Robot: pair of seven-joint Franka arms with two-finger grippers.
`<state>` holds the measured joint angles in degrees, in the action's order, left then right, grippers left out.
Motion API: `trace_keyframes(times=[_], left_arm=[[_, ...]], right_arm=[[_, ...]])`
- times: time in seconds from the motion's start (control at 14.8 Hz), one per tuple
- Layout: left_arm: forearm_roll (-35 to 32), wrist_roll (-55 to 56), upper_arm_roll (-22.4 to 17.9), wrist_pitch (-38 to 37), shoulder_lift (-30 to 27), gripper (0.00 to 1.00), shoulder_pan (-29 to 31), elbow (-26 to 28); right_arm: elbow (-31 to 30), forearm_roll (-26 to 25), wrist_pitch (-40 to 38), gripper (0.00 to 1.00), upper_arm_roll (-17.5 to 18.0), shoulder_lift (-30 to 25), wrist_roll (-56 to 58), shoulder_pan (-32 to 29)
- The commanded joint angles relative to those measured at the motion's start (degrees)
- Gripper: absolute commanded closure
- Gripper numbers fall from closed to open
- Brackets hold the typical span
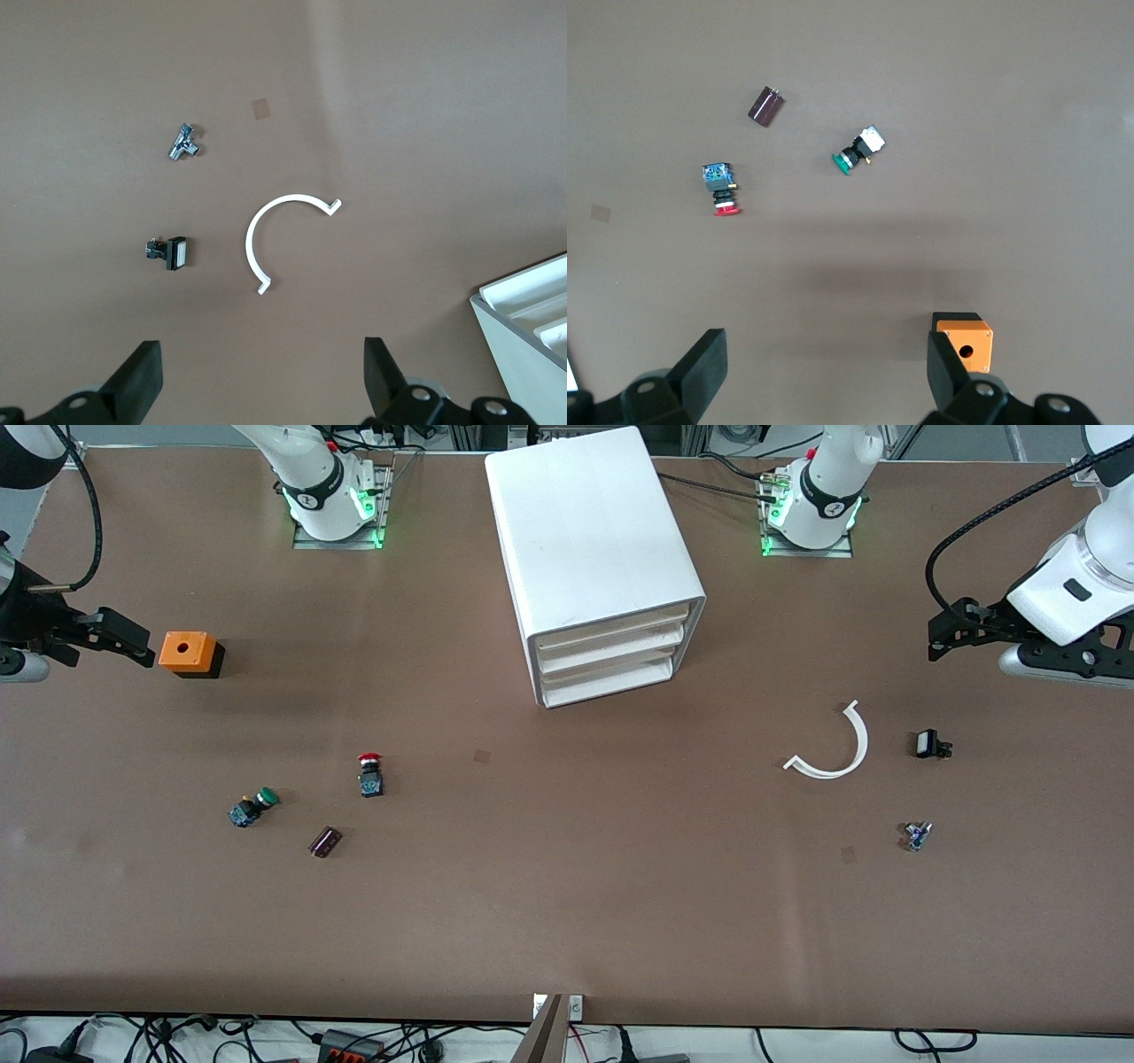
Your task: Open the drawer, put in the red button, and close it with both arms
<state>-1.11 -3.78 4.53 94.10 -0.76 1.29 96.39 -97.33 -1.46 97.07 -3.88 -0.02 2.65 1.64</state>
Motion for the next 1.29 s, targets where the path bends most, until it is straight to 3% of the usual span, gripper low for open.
trace_keyframes(times=[0.0, 0.41, 0.88, 1.22], left_arm=[[1.63, -0.18, 0.04, -1.46, 0.93, 0.0, 0.47, -1.91], [1.81, -0.26, 0.04, -1.9, 1.2, 0.0, 0.21, -2.0], [1.9, -0.44, 0.13, -3.3, 1.2, 0.0, 0.29, -2.0], [8.83, -0.97, 2.41, -16.63, 4.26, 0.0, -2.6, -2.0]], right_arm=[[-0.4, -0.83, -0.66, 0.0, 0.27, -0.77, 0.68, 0.03], [-0.49, -0.83, -0.66, 0.0, 0.27, -0.42, 0.42, 0.11], [-0.14, -0.83, 0.13, 0.0, 0.36, 5.9, 0.34, 4.07], [1.53, 0.75, 3.63, 0.0, 0.36, 13.71, 0.6, 7.4]])
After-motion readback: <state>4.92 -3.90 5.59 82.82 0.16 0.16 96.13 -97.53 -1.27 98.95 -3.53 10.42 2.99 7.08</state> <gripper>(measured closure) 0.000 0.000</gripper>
